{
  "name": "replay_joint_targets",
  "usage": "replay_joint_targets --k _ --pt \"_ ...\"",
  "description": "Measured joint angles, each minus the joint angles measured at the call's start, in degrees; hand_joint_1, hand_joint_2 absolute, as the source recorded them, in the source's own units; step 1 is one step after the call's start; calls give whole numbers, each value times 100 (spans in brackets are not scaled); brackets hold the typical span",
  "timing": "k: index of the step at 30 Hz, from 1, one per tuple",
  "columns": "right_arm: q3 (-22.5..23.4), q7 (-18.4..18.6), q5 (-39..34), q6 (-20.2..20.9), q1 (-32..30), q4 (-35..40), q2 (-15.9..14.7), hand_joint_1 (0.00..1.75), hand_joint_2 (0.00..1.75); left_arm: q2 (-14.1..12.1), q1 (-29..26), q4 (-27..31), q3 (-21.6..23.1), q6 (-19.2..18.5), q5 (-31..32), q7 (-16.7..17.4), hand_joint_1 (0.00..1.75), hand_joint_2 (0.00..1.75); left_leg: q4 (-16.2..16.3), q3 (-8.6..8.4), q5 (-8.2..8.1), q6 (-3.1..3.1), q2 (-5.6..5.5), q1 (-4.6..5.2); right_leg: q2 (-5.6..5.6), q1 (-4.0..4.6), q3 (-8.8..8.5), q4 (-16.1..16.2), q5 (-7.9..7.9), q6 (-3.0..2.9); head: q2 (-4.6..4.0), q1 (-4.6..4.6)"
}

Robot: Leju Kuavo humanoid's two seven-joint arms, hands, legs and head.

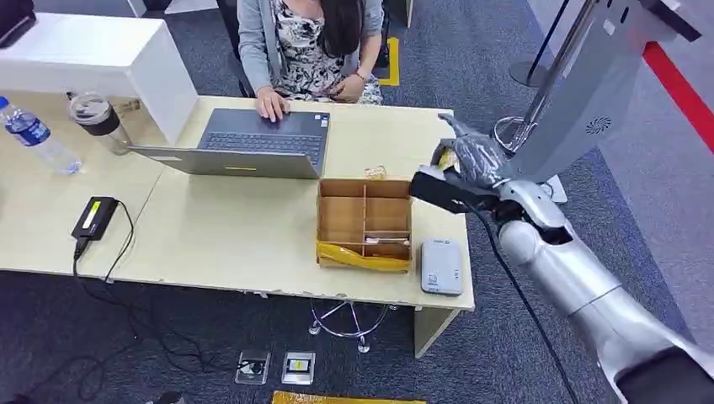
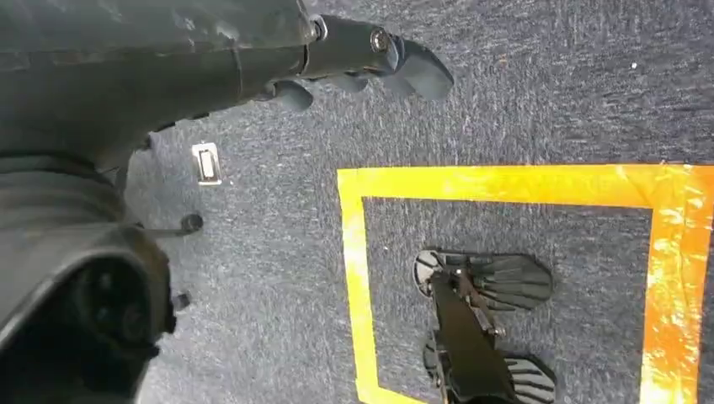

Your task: Pass the card to the sensor for recognition and then transmit it.

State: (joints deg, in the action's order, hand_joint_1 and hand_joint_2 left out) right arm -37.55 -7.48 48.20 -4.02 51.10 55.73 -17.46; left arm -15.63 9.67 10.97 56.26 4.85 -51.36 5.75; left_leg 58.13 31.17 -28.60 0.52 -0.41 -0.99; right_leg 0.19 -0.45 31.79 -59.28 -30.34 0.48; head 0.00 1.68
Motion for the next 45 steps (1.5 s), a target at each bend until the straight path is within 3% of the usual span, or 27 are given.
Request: replay_joint_targets --k 10,18,24,33,34,35,36,45 --pt "-231 -61 336 -155 704 -795 982 175 175 94 -4 0 0 -7 -63 51 0 0 -1 10 3 4 -9 -3 7 3 3 -2 -1 -1 0 9" --pt "-404 -114 527 -485 756 -1552 1919 175 175 87 -27 -2 -11 -98 -525 81 0 0 -1 6 4 7 -7 -6 5 8 7 -1 -2 -3 0 2" --pt "-503 -59 623 -520 766 -2021 2244 175 175 57 -67 -9 -94 -72 -666 232 0 0 -1 10 4 7 -5 -6 0 7 13 0 -2 -3 0 2" --pt "-489 -125 675 -577 772 -2177 2225 175 175 50 -98 -22 -122 -52 -699 269 0 0 0 10 5 7 -4 -5 -1 6 15 1 1 -6 0 4" --pt "-489 -127 695 -594 772 -2188 2222 26 175 50 -99 -24 -122 -55 -699 269 0 0 0 9 5 7 -4 -5 -1 6 15 1 1 -6 0 7" --pt "-489 -127 710 -603 772 -2203 2220 0 175 50 -99 -24 -122 -55 -699 267 0 0 0 10 5 7 -4 -5 -1 6 16 1 1 -6 0 4" --pt "-489 -120 732 -610 772 -2218 2220 0 0 50 -99 -24 -122 -55 -699 262 0 0 0 10 5 7 -4 -5 -2 7 16 0 1 -6 0 4" --pt "-442 -177 933 -933 813 -2277 2225 0 0 50 -99 -24 -122 -55 -658 205 0 0 0 9 6 8 -5 -6 -1 7 14 0 2 -8 0 4"
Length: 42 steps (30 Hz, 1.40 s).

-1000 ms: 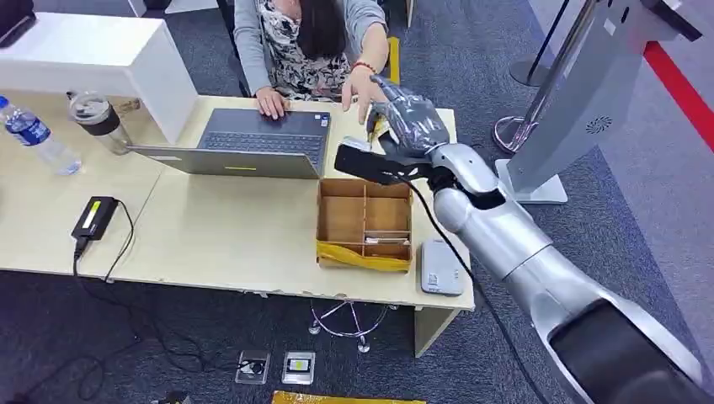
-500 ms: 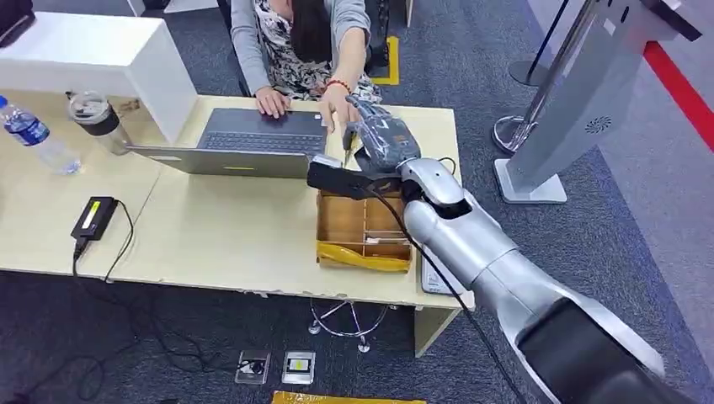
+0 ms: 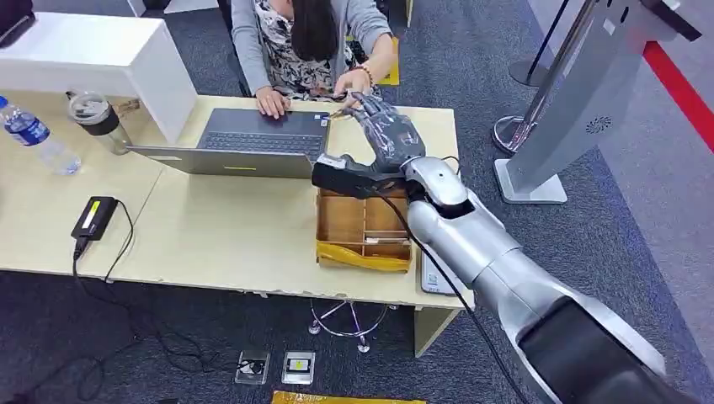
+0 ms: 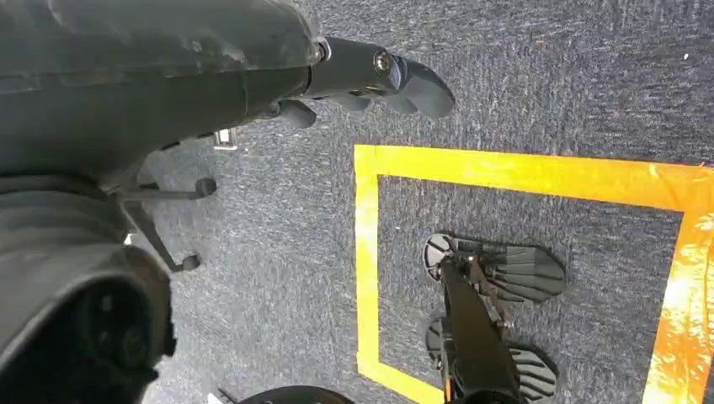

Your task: Pass the card to the sensor for recognition and then transmit it.

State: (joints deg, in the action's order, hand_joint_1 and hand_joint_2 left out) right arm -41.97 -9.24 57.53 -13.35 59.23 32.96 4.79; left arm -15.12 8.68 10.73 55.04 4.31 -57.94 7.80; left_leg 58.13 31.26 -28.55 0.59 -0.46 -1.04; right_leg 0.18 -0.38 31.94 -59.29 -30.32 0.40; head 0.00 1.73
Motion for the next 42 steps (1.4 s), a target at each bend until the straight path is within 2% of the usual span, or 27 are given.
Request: replay_joint_targets --k 5,8,16,20,26,29,30,34,38,42 --pt "42 -11 107 -175 37 -39 2 0 0 0 0 0 0 9 -26 0 0 0 0 0 0 0 0 0 0 0 1 0 1 -2 0 2" --pt "110 4 -77 -214 -12 -22 0 0 0 15 -2 0 -2 81 -207 2 0 0 0 -4 0 0 1 0 0 0 1 2 1 -2 0 0" --pt "249 669 -28 -57 -681 844 -448 0 0 98 -54 0 -4 125 -315 134 0 0 1 -9 -1 0 15 1 -8 -1 1 4 3 -5 0 0" --pt "376 1173 142 196 -1128 1743 -827 0 0 116 -81 0 -26 253 -435 315 0 0 1 -7 -1 0 13 1 -4 -1 0 3 4 -5 0 2" --pt "559 1617 304 404 -1559 2954 -1202 0 0 116 -83 -2 -52 404 -514 431 0 0 1 -12 -1 1 27 0 -16 0 2 4 6 -8 0 0" --pt "693 1975 419 873 -1864 3704 -1401 0 0 118 -83 -2 -52 363 -485 123 0 0 1 -13 -1 1 27 0 -17 0 1 4 6 -8 0 -2" --pt "715 2063 478 1046 -1964 3959 -1473 0 175 118 -83 -2 -52 348 -477 1 0 0 1 -13 -1 1 27 0 -16 0 0 4 6 -8 0 2" --pt "809 2245 577 1414 -2384 5094 -1742 0 175 116 -82 -2 -52 313 -446 -164 0 0 1 -11 -2 2 28 1 -17 -1 2 4 6 -8 0 2" --pt "807 2253 667 1495 -2537 5695 -1856 0 175 118 -66 -2 -52 350 -437 -147 0 0 0 -14 -4 4 31 0 -20 0 -1 5 6 -8 0 0" --pt "724 2253 789 1375 -2899 6135 -1840 0 175 140 -65 -2 -52 428 -420 57 0 0 -1 -10 -4 4 28 -1 -17 1 -2 3 5 -8 0 -2"
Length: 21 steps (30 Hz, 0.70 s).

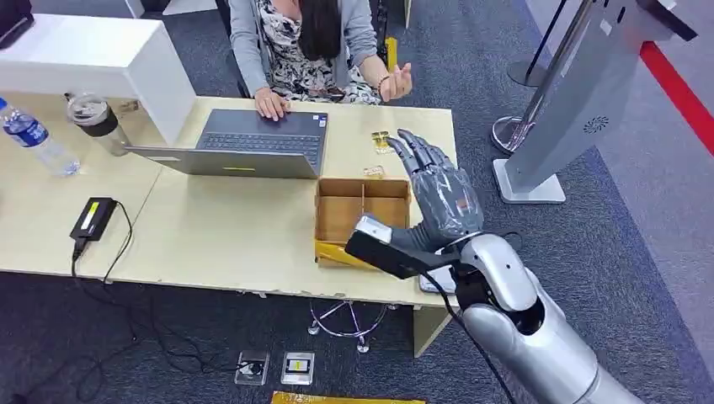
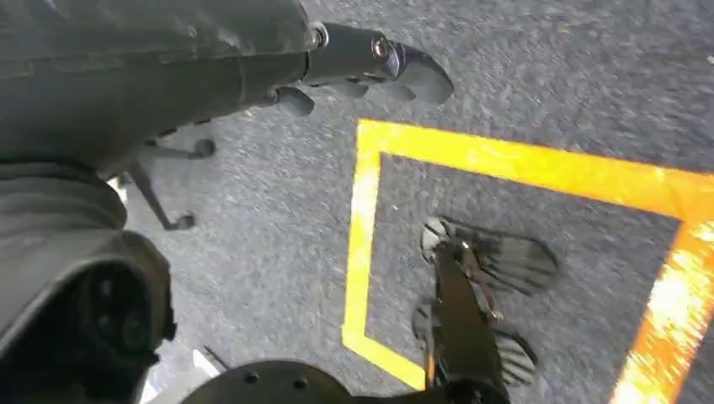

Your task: Pass the card to the sensor for recognition and then transmit it.

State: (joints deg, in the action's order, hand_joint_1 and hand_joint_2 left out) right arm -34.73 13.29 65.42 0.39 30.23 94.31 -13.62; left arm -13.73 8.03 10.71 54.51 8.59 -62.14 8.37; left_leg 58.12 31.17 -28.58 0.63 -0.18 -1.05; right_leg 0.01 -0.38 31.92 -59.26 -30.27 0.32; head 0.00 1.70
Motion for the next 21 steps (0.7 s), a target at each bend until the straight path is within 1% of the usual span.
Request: replay_joint_targets --k 4,6,7,8,13,16,19,21 --pt "-239 97 153 -147 -306 0 96 0 175 31 29 0 0 -4 35 31 0 0 -1 1 0 0 0 -2 0 2 0 0 0 0 0 0" --pt "-304 82 230 -426 -390 -22 146 0 175 35 31 0 2 -22 48 31 0 0 -1 3 0 1 -1 -2 0 2 1 -1 0 0 0 2" --pt "-341 29 277 -628 -409 -71 162 0 175 35 32 0 2 -35 59 31 0 0 -1 2 0 1 -1 -2 0 2 1 -1 0 0 0 2" --pt "-363 7 313 -715 -419 -129 181 0 175 35 37 0 4 -44 63 31 0 0 -1 2 0 1 0 -2 0 2 0 -1 0 0 0 2" --pt "-459 11 402 -756 -530 -461 297 0 175 29 51 0 4 -59 74 18 0 0 -1 3 1 0 -1 -1 1 1 1 -1 0 0 0 2" --pt "-496 44 520 -784 -527 -679 413 0 175 29 64 0 4 2 212 -33 0 0 -1 4 1 0 -1 -2 1 2 0 -2 0 0 0 4" --pt "-560 33 739 -951 -464 -1116 647 0 175 46 81 0 20 55 291 -33 0 0 -1 4 1 1 -1 -2 1 2 1 -3 0 0 0 2" --pt "-612 18 805 -1102 -317 -1389 746 0 175 59 83 0 26 72 280 -30 0 0 -1 5 1 1 -1 -2 0 2 1 -4 0 0 0 2"
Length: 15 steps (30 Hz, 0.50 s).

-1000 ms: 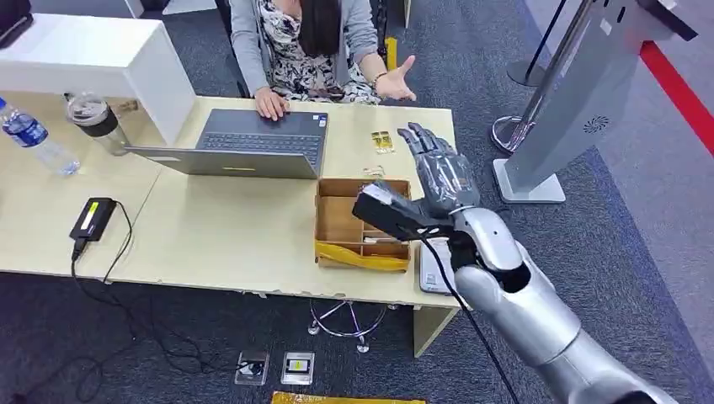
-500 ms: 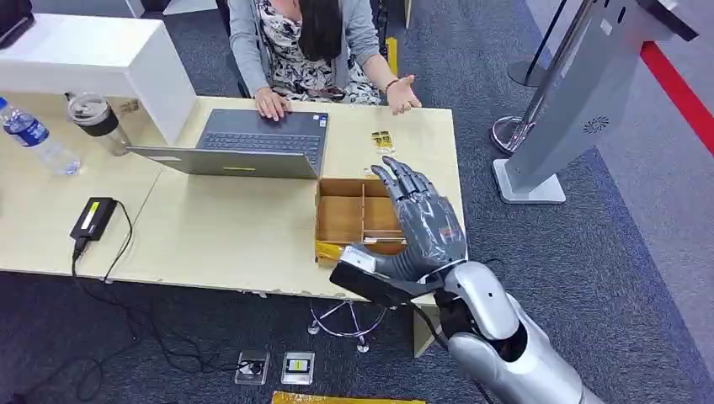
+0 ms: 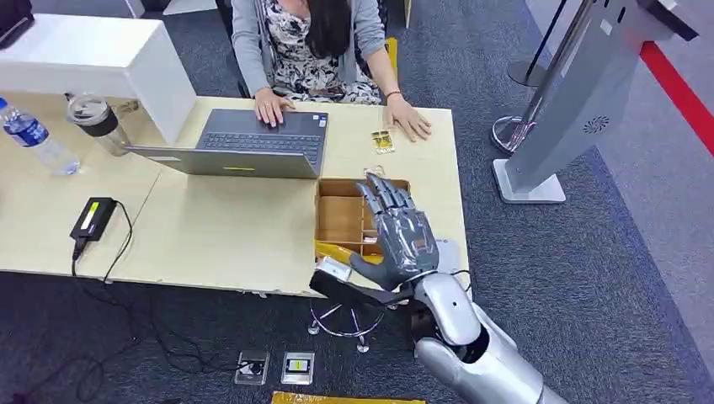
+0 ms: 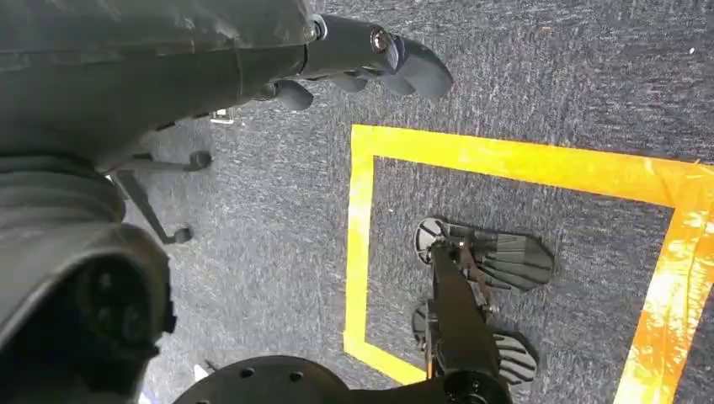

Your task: Pass the card to the sensor for recognition and then transmit it.

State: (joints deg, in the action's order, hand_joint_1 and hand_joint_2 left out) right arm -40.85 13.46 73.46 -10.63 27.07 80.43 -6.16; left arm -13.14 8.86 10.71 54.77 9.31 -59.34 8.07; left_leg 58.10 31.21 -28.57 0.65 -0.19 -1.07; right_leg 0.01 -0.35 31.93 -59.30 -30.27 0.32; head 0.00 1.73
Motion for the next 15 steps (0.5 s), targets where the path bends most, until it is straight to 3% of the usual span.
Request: replay_joint_targets --k 15 --pt "-184 -354 -295 -293 847 -2110 522 0 175 22 9 0 11 -83 -6 -7 0 0 0 0 2 1 -4 0 3 0 0 1 0 0 0 2"
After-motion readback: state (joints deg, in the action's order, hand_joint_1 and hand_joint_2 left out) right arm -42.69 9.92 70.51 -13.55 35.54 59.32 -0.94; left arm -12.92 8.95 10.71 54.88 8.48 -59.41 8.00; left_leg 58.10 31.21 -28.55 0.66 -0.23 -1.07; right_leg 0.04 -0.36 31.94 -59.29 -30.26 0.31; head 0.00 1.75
